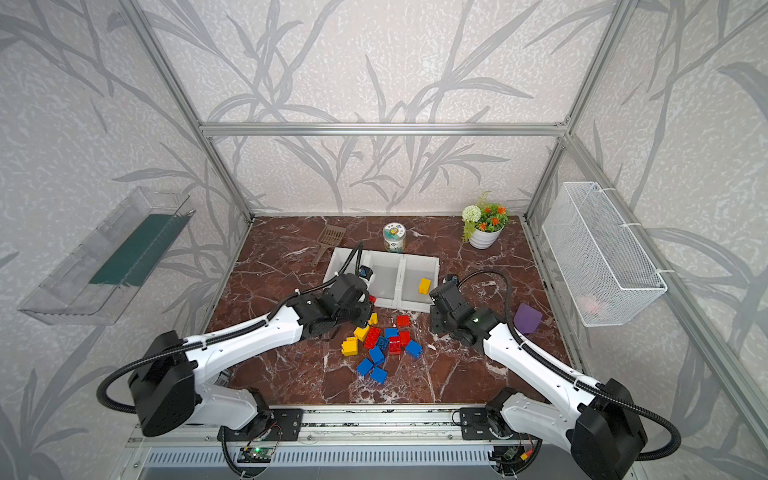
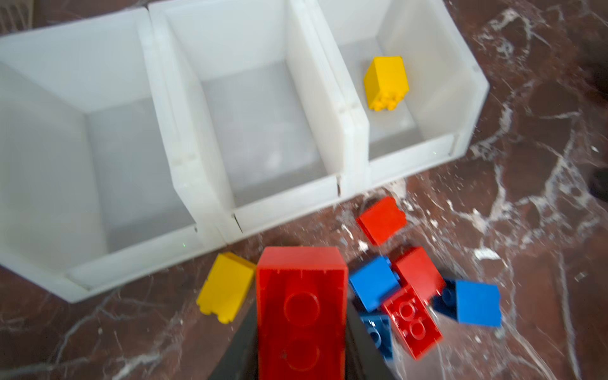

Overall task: Sort the legos into containers by color
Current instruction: 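Carry the red brick with the left gripper and drop it into the middle compartment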

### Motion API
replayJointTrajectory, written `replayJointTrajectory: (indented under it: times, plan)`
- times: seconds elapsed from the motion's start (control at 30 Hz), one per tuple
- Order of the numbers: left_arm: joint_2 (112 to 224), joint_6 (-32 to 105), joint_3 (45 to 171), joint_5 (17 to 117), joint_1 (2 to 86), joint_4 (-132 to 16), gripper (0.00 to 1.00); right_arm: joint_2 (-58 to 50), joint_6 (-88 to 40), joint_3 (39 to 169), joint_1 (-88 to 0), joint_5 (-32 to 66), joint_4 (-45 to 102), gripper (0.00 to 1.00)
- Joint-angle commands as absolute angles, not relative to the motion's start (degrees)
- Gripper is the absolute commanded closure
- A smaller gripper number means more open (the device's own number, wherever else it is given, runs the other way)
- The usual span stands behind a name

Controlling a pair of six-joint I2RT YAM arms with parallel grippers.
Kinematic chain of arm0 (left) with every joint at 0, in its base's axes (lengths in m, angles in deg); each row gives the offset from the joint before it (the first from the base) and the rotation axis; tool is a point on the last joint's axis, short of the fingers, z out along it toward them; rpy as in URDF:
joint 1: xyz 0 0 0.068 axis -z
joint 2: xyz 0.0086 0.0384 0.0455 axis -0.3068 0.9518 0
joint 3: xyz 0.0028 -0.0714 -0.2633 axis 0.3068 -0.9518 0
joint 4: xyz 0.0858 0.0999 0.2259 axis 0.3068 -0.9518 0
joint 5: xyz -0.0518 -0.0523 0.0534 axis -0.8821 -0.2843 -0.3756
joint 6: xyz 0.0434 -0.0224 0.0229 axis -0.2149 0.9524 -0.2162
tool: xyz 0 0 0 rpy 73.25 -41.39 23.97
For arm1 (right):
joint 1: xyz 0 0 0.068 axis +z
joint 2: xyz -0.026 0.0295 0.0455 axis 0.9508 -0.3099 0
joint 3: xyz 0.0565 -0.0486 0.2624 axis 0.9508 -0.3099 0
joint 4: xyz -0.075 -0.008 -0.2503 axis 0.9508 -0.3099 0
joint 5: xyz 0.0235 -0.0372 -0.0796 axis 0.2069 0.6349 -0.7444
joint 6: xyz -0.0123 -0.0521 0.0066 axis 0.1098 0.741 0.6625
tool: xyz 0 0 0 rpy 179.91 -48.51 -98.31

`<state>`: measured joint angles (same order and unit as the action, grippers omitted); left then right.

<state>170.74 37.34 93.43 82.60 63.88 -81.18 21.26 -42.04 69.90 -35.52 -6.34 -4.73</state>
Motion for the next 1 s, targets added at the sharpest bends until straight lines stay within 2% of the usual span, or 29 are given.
replayJointTrajectory:
  times: [0.0,0.33,0.43,0.53,0.63,0.73,0.97]
  plan:
    - [177.20,32.78,99.57,82.79,61.91,-80.52,0.73,23.08,-42.56,69.44,-35.62,-7.33,-7.00,0.41]
    - [192.09,31.57,112.54,81.72,57.56,-81.85,0.72,27.28,-44.72,67.60,-35.56,-7.80,-8.99,0.41]
    - [193.96,31.78,114.69,81.36,57.12,-82.70,0.65,27.68,-44.81,67.35,-35.49,-7.83,-9.31,0.41]
    - [194.84,31.91,116.64,80.95,57.11,-84.56,0.50,27.77,-44.80,67.32,-35.55,-7.92,-9.43,0.41]
    - [194.72,32.02,117.31,80.65,57.14,-85.95,0.41,27.86,-44.79,67.22,-35.52,-8.00,-9.45,0.41]
    - [193.40,32.14,116.37,80.79,57.09,-85.79,0.38,27.79,-44.80,67.05,-35.52,-8.01,-9.34,0.40]
    - [186.50,33.10,111.29,77.17,57.16,-85.84,0.37,27.42,-44.75,66.56,-35.56,-7.77,-8.97,0.40]
